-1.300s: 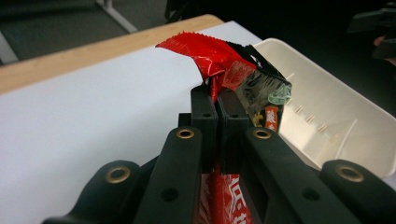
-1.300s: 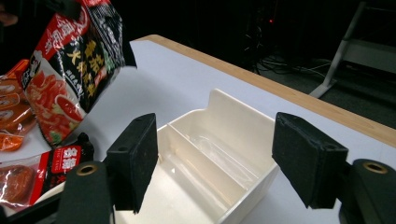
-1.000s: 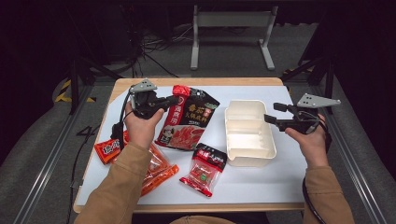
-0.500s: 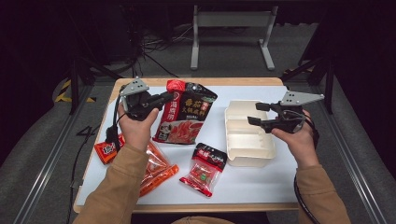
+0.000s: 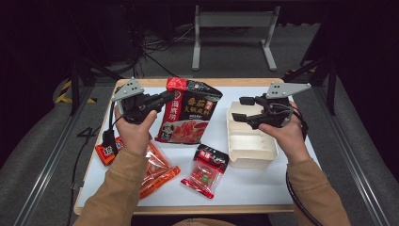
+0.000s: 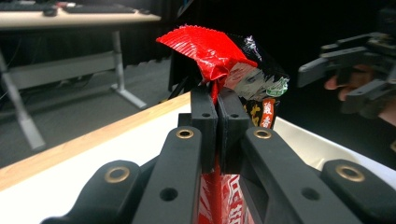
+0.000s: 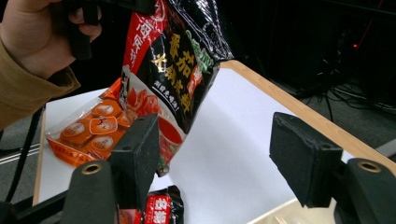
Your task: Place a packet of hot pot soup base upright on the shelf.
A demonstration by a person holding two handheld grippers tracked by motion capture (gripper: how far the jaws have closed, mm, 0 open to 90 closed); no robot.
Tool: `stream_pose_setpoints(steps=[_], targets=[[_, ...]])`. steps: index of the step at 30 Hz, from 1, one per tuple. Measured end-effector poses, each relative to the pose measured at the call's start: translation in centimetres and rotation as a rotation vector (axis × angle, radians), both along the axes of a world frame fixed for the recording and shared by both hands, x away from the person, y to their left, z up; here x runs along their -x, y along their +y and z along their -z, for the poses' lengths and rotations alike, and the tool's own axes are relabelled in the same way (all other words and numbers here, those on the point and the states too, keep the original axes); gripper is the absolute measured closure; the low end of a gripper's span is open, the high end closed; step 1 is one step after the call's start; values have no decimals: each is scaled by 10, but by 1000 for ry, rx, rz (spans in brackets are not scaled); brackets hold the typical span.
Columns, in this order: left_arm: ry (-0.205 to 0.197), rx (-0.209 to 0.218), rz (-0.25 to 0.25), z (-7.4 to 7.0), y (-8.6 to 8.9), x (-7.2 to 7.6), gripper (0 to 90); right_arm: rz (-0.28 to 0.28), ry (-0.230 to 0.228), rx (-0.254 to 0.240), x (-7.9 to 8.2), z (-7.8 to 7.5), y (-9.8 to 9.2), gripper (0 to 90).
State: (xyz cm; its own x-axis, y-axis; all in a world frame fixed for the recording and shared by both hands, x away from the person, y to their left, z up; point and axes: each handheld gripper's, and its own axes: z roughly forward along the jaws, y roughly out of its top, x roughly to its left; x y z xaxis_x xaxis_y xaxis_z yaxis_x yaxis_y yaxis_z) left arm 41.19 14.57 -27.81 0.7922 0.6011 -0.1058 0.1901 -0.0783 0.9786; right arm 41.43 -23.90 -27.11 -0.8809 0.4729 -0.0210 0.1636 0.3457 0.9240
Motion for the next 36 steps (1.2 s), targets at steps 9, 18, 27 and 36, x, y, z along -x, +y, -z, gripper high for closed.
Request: stream_pose_setpoints(steps=[9, 18, 27, 36], targets=[[-12, 33, 49, -2, -4, 7, 877, -31, 22, -20, -3, -7, 10, 342], [-17, 26, 76, -3, -12, 9, 877, -83, 56, -20, -7, -11, 24, 364], [-11, 28, 98, -2, -20, 12, 876, -99, 121, -30, -16, -9, 36, 420], [-11, 28, 103, -1, -24, 11, 875, -102, 147, -33, -19, -4, 40, 595]])
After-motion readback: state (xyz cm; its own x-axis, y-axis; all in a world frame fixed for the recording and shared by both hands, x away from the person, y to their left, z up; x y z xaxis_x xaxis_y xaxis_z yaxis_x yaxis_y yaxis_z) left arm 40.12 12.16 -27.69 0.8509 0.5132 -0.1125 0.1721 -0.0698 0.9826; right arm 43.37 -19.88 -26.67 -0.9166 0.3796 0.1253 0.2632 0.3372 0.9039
